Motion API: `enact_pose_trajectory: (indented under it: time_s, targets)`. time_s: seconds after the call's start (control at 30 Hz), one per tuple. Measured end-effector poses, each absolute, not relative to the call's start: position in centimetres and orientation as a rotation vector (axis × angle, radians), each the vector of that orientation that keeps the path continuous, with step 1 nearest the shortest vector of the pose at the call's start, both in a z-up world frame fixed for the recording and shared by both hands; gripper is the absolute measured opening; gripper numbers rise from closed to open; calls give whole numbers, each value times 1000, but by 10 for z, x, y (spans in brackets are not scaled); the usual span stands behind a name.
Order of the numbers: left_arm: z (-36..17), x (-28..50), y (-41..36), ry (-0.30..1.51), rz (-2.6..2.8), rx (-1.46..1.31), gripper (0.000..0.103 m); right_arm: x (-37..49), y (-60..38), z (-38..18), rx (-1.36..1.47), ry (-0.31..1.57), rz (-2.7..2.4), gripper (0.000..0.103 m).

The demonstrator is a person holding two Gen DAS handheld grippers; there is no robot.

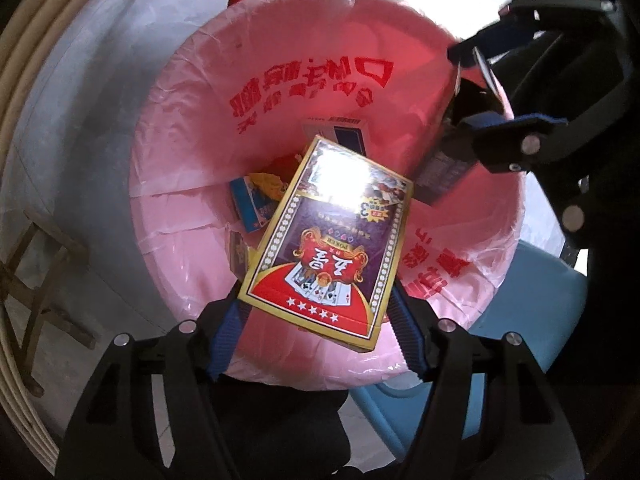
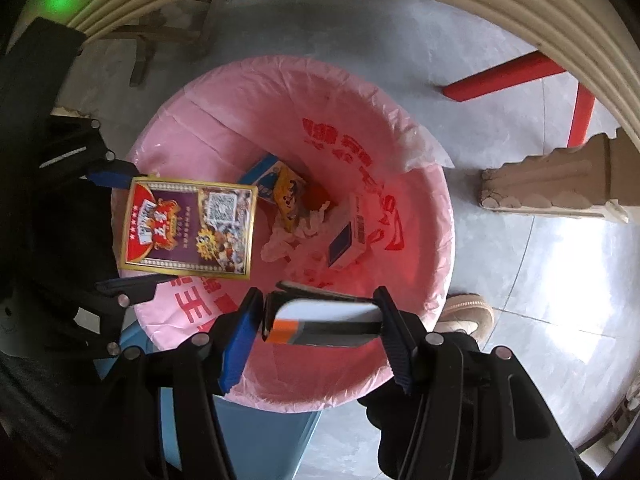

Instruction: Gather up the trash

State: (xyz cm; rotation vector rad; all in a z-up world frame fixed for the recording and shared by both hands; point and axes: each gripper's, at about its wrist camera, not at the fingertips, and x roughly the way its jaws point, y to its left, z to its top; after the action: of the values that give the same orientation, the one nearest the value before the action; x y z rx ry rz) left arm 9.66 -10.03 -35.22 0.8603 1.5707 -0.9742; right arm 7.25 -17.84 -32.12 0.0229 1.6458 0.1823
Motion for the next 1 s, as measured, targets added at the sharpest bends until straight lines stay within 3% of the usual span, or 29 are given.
enact_pose_trajectory:
  time_s: [0.1, 0.2, 1.0]
  targets:
    - [-357, 96, -101, 1590, -957, 877, 70, 74, -179, -321, -4, 1626, 171, 74]
    - [-363, 96, -101, 1610, -939, 886, 77, 74, -182, -323, 2, 1632, 162, 74]
    - [-350, 98, -103, 1562, -870, 890, 79, 73, -190, -320, 30, 1639, 123, 76]
